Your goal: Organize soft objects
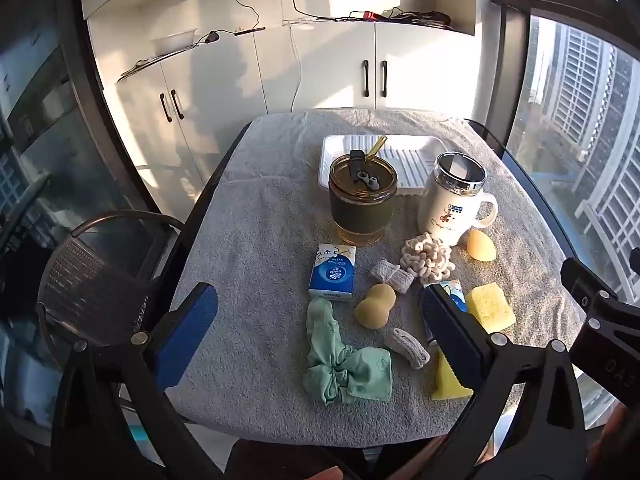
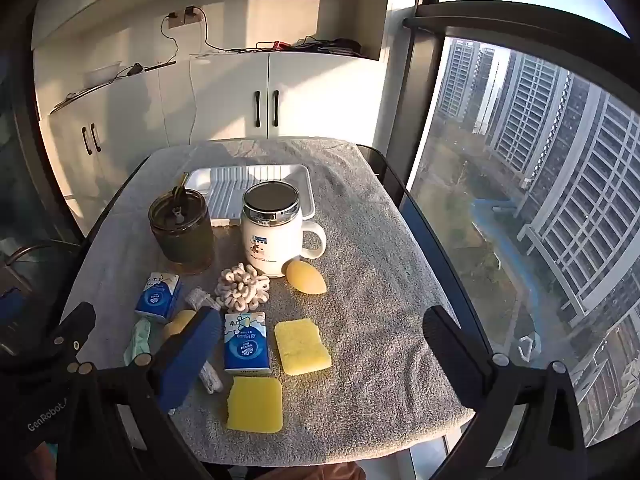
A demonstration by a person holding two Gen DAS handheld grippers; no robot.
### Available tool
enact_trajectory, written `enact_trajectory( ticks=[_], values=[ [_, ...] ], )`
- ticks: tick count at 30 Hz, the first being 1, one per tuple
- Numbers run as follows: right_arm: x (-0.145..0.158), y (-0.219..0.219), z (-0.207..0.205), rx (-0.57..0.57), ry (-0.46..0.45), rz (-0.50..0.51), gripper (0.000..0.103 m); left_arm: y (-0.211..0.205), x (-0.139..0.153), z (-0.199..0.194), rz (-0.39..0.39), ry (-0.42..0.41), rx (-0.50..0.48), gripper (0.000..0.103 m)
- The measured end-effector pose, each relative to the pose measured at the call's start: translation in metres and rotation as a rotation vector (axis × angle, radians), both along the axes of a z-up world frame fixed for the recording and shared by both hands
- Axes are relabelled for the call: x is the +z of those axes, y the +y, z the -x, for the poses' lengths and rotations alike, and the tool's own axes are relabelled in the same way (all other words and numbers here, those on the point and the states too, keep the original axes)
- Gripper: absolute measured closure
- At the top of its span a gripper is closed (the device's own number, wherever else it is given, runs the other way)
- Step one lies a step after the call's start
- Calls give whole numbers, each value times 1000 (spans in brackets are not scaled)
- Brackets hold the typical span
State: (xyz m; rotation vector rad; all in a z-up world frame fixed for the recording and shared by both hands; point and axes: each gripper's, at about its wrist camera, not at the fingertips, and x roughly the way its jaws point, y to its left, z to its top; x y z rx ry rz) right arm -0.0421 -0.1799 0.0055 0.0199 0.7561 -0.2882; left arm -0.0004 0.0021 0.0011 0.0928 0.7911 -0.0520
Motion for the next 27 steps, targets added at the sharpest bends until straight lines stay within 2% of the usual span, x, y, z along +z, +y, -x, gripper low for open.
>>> enact_trajectory(
  ticks=[15,27],
  values=[
    [2,1,-2,-2,-4,5,0,3,6,1,11,-28,0,0],
    [2,0,-1,11,3,-6,0,4,3,-2,22,-14,5,0]
  ],
)
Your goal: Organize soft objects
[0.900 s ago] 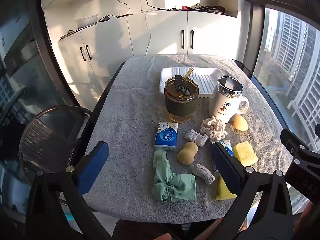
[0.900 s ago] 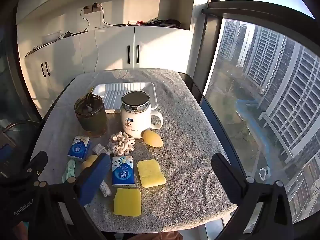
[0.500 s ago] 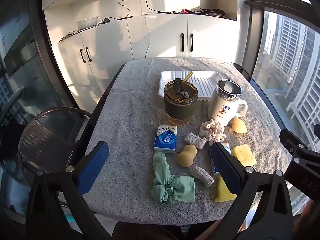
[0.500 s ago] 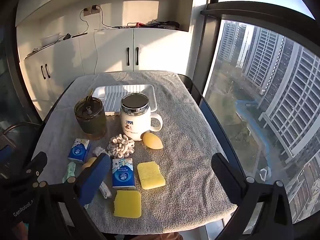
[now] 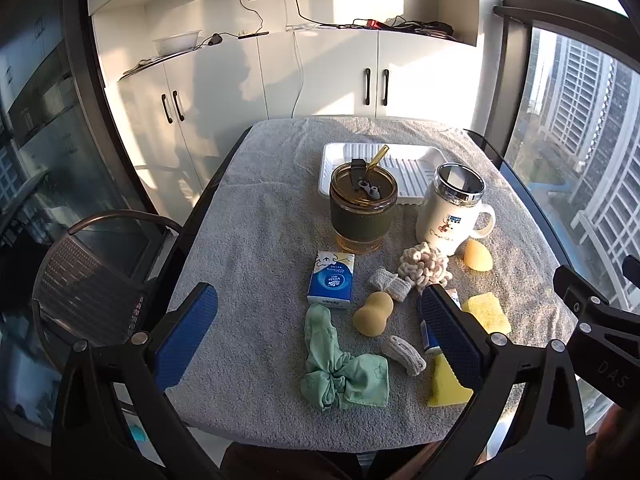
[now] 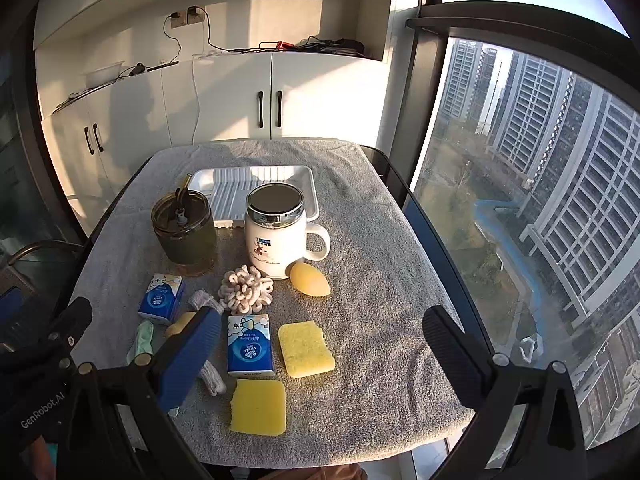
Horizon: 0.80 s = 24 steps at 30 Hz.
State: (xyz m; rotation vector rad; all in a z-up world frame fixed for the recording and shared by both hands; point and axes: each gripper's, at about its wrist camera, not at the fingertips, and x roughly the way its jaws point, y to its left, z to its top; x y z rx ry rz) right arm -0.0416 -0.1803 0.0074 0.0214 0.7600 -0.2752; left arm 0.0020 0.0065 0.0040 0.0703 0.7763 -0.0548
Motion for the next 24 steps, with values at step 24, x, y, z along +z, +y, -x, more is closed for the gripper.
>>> enact_trajectory(
  ticks=[24],
  values=[
    [0,-1,-3,-11,7,10,0,2,1,-1,-6,-1,-10,0]
  ],
)
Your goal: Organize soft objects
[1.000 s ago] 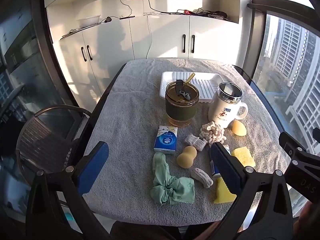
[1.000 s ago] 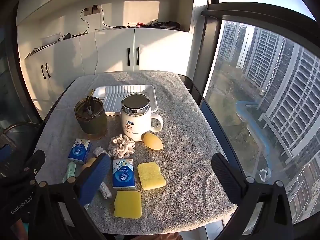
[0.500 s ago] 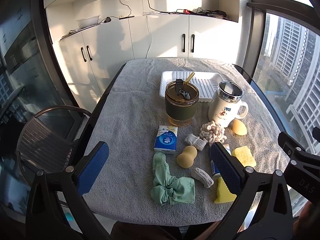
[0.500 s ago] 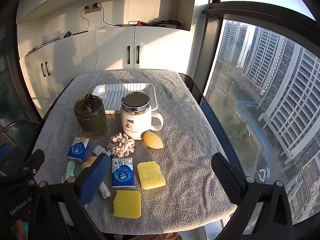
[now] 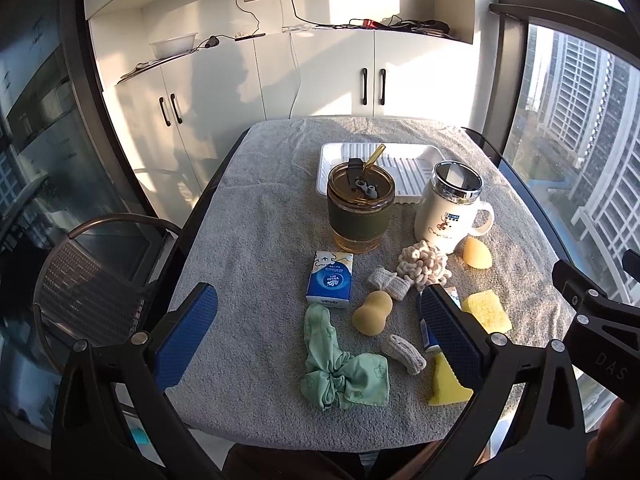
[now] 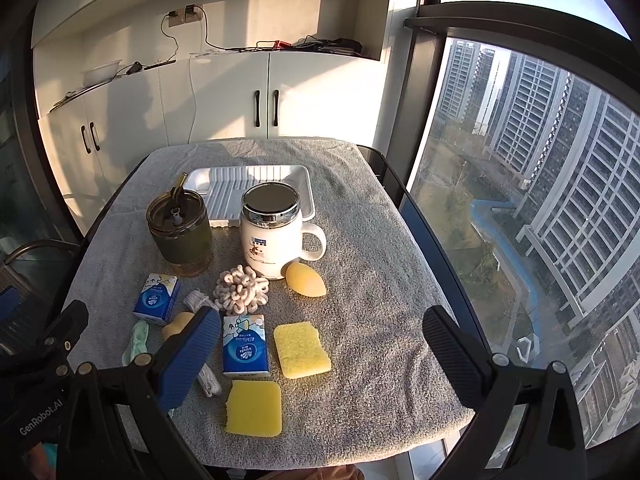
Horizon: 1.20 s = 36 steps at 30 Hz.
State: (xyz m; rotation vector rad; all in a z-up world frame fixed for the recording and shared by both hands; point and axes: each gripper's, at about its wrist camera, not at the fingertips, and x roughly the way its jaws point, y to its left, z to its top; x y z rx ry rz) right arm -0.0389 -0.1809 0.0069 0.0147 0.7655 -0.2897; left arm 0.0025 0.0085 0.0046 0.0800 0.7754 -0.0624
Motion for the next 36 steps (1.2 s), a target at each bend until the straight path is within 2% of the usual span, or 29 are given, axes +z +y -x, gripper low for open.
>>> enact_trajectory(
  ticks=[36],
  values=[
    [1,2,2,6,9,1,0,-3,0,3,-19,-6,-2,0]
  ],
)
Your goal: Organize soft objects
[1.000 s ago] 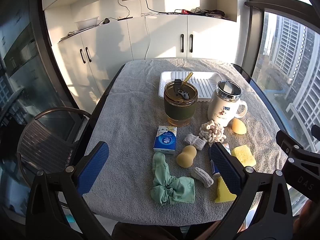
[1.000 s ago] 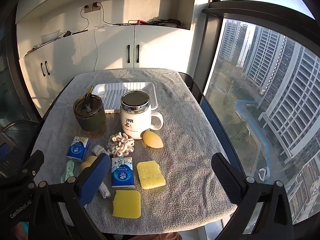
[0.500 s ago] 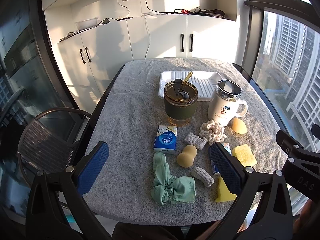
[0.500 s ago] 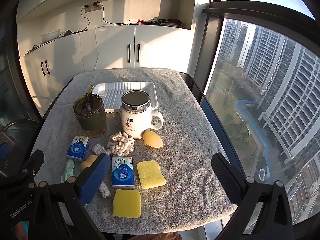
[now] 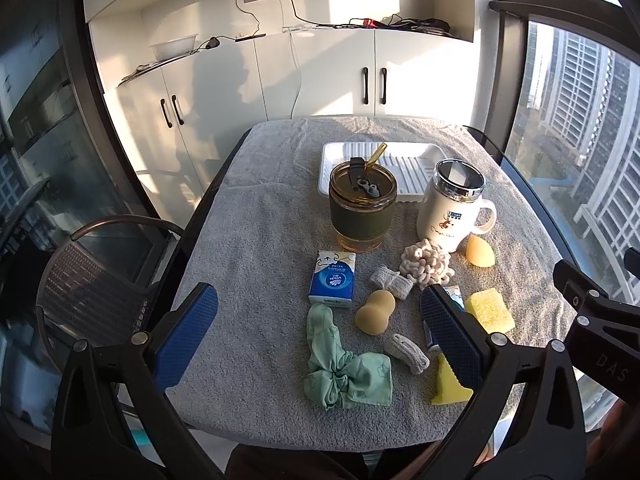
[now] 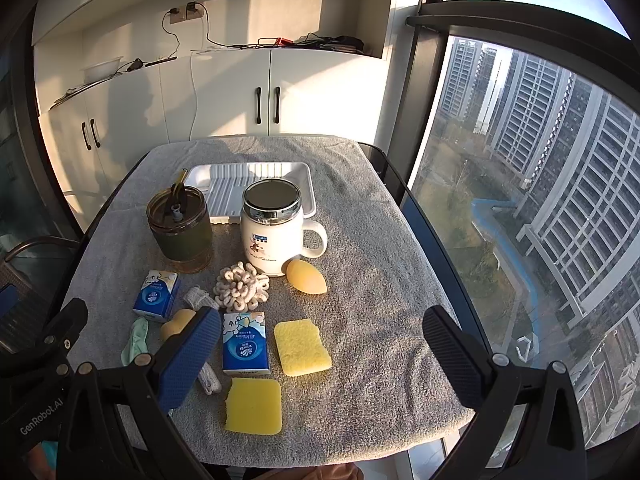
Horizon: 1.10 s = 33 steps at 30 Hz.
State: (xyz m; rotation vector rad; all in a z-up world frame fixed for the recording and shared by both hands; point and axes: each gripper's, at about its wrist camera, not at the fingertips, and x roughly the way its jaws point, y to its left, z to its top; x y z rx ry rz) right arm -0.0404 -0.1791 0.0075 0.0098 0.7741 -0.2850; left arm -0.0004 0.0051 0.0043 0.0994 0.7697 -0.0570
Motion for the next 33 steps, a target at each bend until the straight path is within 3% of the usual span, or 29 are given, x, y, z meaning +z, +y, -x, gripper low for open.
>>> enact_trajectory(
  ticks=[19,30,33],
  values=[
    [-1,-1,-2,0,6,1,0,-7,-3,2,-16,9,-16,0],
    [-13,-3,0,23,24,12,0,1,-28,-3,-73,31,-34,0],
    [-24,-2,2,57,38,-1,0,9,-43,-7,-51,66,-60,0]
  ],
)
